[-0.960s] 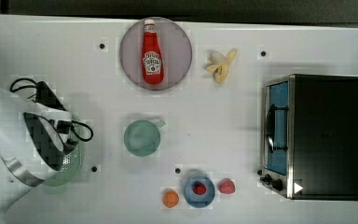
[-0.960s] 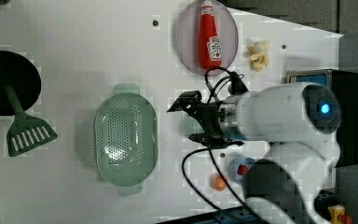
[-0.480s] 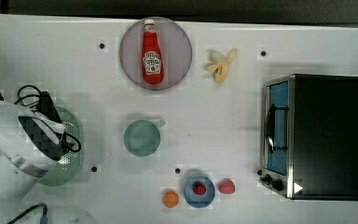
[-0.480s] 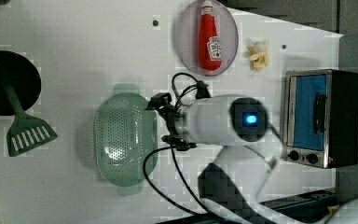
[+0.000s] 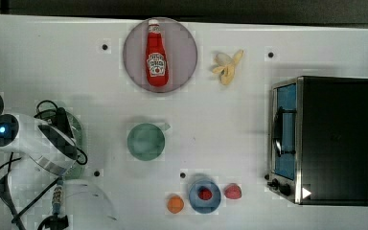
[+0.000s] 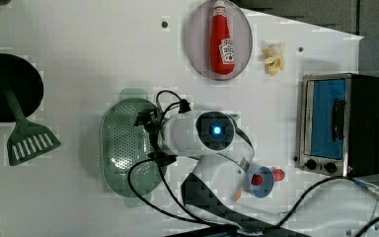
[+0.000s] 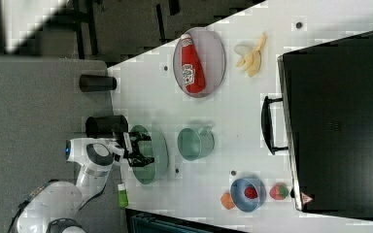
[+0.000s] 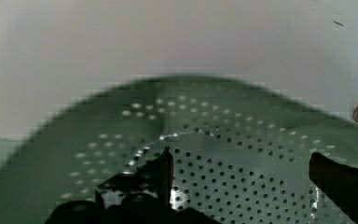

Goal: Drag strainer forwards.

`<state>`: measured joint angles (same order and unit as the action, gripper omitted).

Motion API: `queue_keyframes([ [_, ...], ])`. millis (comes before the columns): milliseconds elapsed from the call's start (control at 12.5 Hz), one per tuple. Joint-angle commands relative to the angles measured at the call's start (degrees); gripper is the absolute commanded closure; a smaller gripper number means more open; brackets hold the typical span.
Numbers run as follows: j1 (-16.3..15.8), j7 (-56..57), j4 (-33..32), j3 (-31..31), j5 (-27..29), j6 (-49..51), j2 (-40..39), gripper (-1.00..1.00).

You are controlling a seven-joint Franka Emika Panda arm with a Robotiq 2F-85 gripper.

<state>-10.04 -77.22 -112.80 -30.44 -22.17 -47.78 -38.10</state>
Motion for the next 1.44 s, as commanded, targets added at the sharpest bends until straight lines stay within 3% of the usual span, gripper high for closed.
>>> queue_keyframes([
  [80, -1.16, -4.52, 3.59, 0.65, -0.3, -1.18, 0.55, -1.0],
  [720, -3.65, -4.51, 9.21, 4.61, -0.31, -1.07, -2.42, -1.0],
  [1440, -6.46, -4.53, 24.23, 8.24, -0.31, -0.88, -11.41, -1.0],
])
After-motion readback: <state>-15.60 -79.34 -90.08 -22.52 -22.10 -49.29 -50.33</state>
